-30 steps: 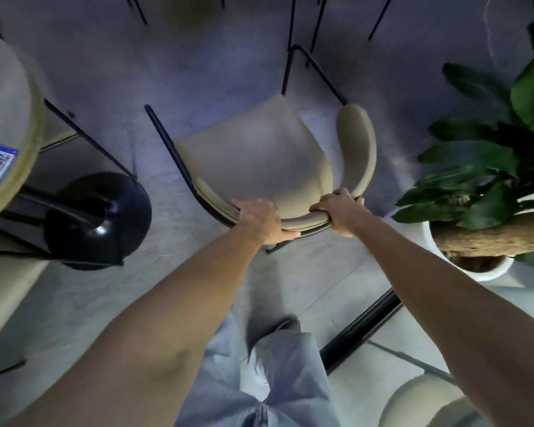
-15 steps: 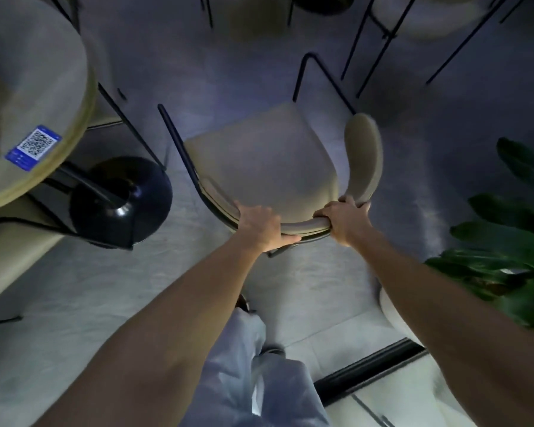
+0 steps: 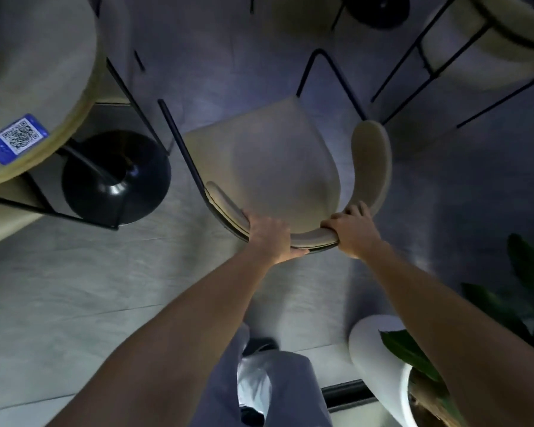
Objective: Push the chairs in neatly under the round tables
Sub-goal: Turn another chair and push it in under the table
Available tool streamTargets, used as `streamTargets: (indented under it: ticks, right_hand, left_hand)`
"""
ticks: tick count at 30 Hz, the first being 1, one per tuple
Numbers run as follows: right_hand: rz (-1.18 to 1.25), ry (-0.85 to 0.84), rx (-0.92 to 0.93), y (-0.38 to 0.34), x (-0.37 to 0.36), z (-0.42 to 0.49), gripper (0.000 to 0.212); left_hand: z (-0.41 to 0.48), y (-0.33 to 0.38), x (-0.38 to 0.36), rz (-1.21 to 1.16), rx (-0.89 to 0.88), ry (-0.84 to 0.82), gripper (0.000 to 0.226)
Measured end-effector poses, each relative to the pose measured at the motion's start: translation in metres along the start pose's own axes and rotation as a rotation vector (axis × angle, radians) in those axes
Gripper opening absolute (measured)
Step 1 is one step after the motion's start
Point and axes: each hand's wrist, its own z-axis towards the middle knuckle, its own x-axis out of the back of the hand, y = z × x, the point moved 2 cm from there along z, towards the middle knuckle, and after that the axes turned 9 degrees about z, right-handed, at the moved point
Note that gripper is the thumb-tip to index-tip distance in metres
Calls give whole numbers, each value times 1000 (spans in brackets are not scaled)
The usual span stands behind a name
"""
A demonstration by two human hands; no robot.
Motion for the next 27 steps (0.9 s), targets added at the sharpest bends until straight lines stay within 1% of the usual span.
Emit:
streamTargets:
  ticks: [6, 10, 18, 23, 27]
  right_hand:
    - [-67, -7, 71, 49, 14, 33, 42]
    - [-111, 20, 159, 86, 26, 59, 40]
    - [-204, 13, 295, 159, 66, 116, 51]
    - [-266, -18, 365, 194, 97, 157, 52]
    - [-321, -16, 396, 218, 122, 189, 47]
  left_hand:
    - [33, 18, 28, -54, 91, -57, 84]
    - [58, 30, 52, -89, 176, -75, 87]
    - [127, 55, 96, -209, 310, -137, 94]
    - [169, 60, 124, -277, 370, -179, 96]
    - [206, 63, 144, -334, 382, -170, 87]
